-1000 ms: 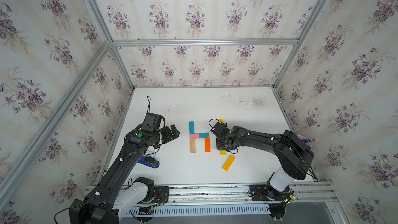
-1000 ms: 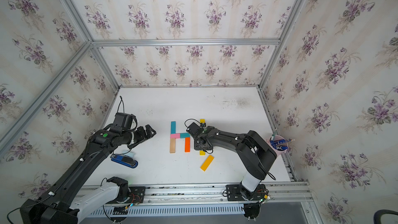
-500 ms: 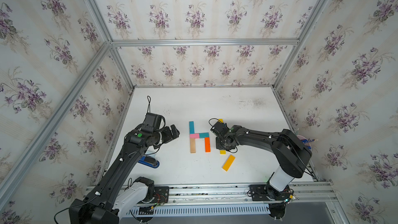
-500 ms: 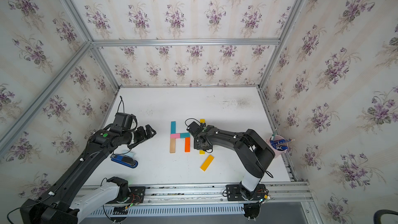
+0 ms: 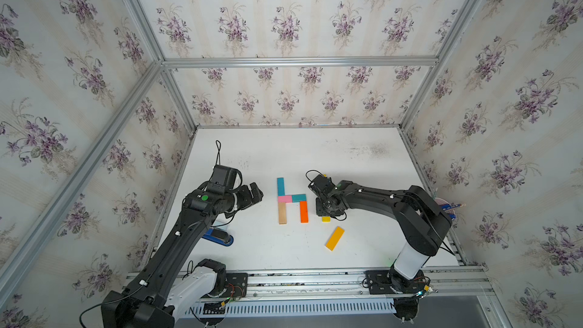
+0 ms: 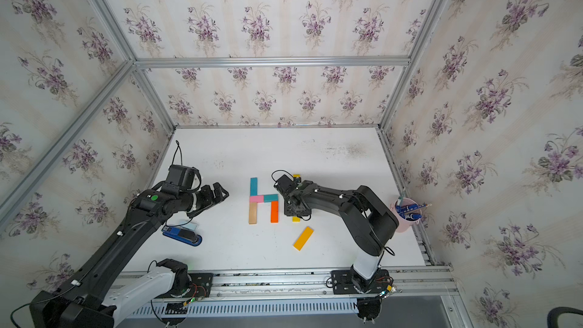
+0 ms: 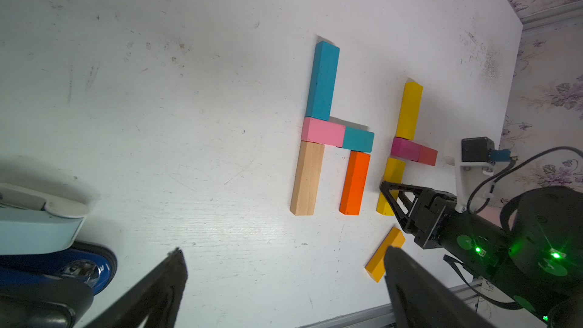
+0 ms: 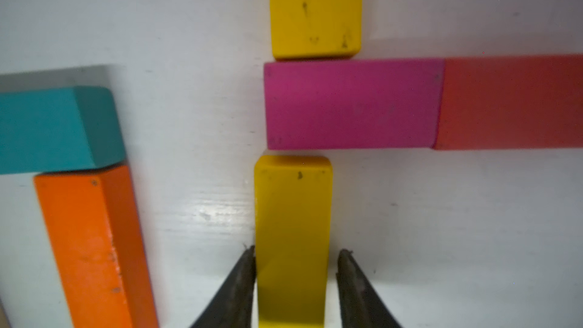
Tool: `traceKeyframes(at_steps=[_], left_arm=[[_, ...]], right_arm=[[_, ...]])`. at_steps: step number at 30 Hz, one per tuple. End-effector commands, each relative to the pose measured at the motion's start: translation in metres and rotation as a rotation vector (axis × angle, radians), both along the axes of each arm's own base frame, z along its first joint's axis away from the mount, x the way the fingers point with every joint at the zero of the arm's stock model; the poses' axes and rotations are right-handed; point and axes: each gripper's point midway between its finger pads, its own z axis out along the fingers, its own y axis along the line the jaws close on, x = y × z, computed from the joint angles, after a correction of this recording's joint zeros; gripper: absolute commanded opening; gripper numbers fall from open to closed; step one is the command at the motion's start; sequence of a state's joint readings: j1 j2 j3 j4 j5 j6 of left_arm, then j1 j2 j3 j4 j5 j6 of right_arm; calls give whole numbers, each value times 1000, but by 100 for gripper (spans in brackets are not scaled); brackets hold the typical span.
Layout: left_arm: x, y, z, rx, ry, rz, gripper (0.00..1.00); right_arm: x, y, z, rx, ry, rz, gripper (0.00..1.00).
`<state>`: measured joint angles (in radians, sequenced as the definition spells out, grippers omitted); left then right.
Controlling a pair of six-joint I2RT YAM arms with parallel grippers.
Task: Assemble the letter h with building blocks
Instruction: Assemble the building block at the center of the board.
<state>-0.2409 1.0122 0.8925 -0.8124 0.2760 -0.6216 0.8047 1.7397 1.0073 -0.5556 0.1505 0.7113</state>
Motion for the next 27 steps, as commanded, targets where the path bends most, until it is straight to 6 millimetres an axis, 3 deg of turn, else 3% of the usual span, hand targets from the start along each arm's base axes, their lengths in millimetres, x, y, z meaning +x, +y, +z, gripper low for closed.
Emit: traceKeyframes(at_steps=[1, 4, 8, 14, 24, 27], left_arm=[[-1, 0, -1, 5, 6, -4, 100], [-1, 0, -3, 3, 9, -6, 100], [-1, 0, -3, 2, 11, -7, 100], [1, -1, 0, 1, 8, -6, 100], [2, -1, 2, 2, 6, -10, 100], [2, -1, 3, 2, 5, -12, 100]], right_arm=[[0, -5, 3, -16, -6, -9, 51], [-2, -4, 5, -11, -8, -5, 50], [-3, -6, 5, -14, -7, -9, 39], [-3, -6, 3, -13, -4, -11, 32], [4, -1, 2, -20, -6, -5, 31], [3, -3, 3, -31, -3, -4, 38]])
